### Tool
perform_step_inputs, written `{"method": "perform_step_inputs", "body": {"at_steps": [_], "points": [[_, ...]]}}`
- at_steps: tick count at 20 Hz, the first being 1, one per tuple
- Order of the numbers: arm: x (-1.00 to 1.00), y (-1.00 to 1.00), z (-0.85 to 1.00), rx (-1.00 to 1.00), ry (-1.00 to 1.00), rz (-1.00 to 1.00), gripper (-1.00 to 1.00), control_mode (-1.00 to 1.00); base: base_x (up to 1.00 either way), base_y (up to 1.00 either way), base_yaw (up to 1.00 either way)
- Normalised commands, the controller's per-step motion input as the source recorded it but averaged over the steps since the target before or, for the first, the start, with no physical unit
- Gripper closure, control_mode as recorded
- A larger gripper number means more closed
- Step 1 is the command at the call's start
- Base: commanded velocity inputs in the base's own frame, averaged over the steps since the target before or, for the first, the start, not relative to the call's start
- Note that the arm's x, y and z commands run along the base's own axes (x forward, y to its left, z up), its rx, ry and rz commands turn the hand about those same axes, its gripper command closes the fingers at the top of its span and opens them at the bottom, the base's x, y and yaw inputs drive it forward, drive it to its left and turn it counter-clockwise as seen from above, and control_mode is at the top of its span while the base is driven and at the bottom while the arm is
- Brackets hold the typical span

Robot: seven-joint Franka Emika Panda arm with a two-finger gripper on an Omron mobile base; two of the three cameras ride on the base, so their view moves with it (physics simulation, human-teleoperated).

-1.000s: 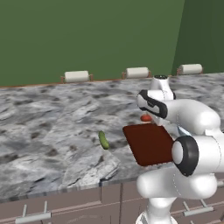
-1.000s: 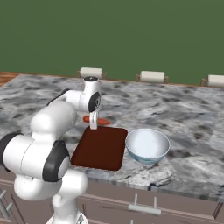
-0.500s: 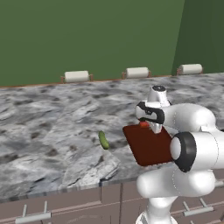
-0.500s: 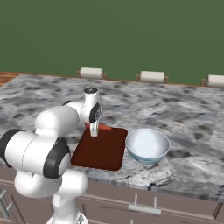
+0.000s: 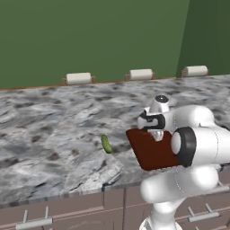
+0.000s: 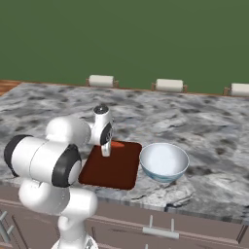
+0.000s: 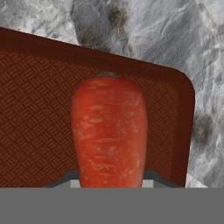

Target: Place the two vegetables and bowl onto the tray for setting up a vegetable dip station.

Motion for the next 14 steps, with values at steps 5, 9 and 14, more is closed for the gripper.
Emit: {"method": "perform_step_inputs", "body": {"at_steps": [5, 9, 14], "points": [[0.31, 0.00, -0.12, 0.00, -0.03, 0.00, 1.00, -1.00, 0.00, 0.00, 0.00], [0.25, -0.01, 0.00, 0.00, 0.00, 0.00, 1.00, -1.00, 0.00, 0.00, 0.00], [0.26, 0.00, 0.00, 0.00, 0.00, 0.00, 1.00, -1.00, 0.00, 0.00, 0.00]]}}
